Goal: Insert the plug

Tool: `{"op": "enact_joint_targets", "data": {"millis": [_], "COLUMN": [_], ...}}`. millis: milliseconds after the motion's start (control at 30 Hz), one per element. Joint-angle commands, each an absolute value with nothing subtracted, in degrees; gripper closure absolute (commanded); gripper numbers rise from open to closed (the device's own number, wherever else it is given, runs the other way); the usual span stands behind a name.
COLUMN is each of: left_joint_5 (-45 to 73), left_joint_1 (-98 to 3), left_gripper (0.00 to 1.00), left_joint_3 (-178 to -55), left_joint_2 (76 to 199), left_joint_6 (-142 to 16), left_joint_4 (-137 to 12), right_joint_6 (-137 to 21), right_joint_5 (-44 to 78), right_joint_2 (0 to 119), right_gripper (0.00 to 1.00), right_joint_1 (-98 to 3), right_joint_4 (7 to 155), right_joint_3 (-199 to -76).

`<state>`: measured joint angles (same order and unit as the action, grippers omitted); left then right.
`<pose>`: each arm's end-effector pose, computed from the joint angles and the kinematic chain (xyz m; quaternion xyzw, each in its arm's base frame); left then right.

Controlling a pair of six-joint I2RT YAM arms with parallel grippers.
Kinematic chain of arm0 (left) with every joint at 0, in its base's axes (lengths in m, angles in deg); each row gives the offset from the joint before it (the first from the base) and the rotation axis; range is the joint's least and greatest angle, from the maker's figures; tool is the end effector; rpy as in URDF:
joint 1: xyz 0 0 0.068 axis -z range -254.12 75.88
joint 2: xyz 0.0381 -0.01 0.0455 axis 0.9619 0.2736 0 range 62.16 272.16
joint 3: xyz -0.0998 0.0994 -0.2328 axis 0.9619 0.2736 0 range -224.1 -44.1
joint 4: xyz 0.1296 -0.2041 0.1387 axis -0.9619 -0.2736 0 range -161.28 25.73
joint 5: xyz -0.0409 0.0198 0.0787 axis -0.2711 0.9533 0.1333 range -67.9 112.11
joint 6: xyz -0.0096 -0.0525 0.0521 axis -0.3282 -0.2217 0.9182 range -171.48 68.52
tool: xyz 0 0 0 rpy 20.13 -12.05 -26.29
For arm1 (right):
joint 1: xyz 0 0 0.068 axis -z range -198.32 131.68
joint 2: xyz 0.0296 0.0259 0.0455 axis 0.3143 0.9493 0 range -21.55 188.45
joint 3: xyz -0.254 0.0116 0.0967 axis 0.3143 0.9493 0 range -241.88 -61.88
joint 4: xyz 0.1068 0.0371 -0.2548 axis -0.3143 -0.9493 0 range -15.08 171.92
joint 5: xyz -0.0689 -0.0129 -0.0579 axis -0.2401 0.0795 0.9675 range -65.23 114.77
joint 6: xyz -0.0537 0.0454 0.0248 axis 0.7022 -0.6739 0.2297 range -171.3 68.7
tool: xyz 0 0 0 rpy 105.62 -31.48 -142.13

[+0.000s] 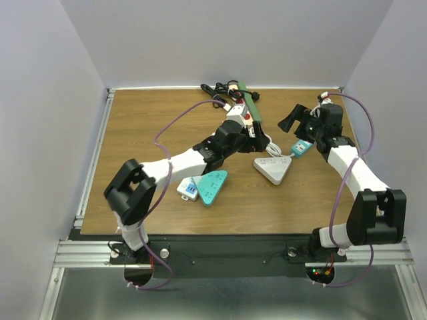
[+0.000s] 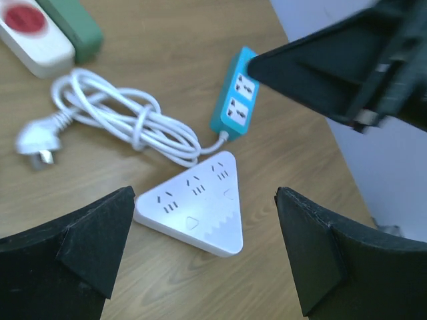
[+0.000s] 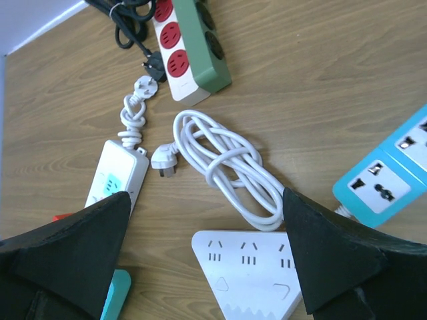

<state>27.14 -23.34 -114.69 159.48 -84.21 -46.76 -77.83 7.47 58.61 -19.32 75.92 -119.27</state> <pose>0.2890 -0.3454 0.2879 0.0913 0.7559 -0.4062 0.5052 0.3580 0.0248 0.2618 0.1132 0.8467 0.2456 0.4582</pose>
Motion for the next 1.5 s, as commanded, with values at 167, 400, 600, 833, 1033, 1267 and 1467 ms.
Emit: {"op": "enact_joint_targets", "data": {"millis": [167, 400, 600, 833, 1033, 1267, 1467], "left_joint_5": [21.54, 25.54, 20.8, 18.06, 17.89, 15.6, 17.44], "left_joint_1": [-22.19, -18.93, -17.79, -17.08, -17.17, -17.7, -17.96], "left_gripper": [0.01, 0.01, 0.01, 0.01, 0.01, 0.01, 0.01], "left_joint_3": [-121.16, -116.45, -116.08, -117.05, -115.64, -118.8, -118.81], "left_joint_2": [170.18, 168.6, 173.07, 175.98, 176.16, 180.9, 181.7], "left_joint_6": [-97.72, -103.23, -107.98, -110.54, -112.47, -113.96, -115.02], "left_joint_4": [-45.42, -45.21, -45.81, -47.13, -47.14, -47.4, -46.61], "right_joint_6": [-75.47, -76.61, -77.06, -77.05, -77.23, -77.23, -77.23], "right_joint_5": [18.26, 17.21, 16.95, 17.39, 17.3, 17.12, 17.12], "right_joint_2": [48.68, 48.94, 48.24, 47.36, 47.54, 47.71, 47.97], "right_gripper": [0.0, 0.0, 0.0, 0.0, 0.0, 0.0, 0.0], "right_joint_1": [-18.76, -18.85, -18.76, -18.76, -18.85, -18.76, -18.76], "right_joint_4": [76.3, 75.94, 75.86, 75.85, 75.85, 75.77, 75.77], "right_joint_3": [-116.02, -115.67, -114.62, -114.0, -114.62, -115.49, -116.02]}}
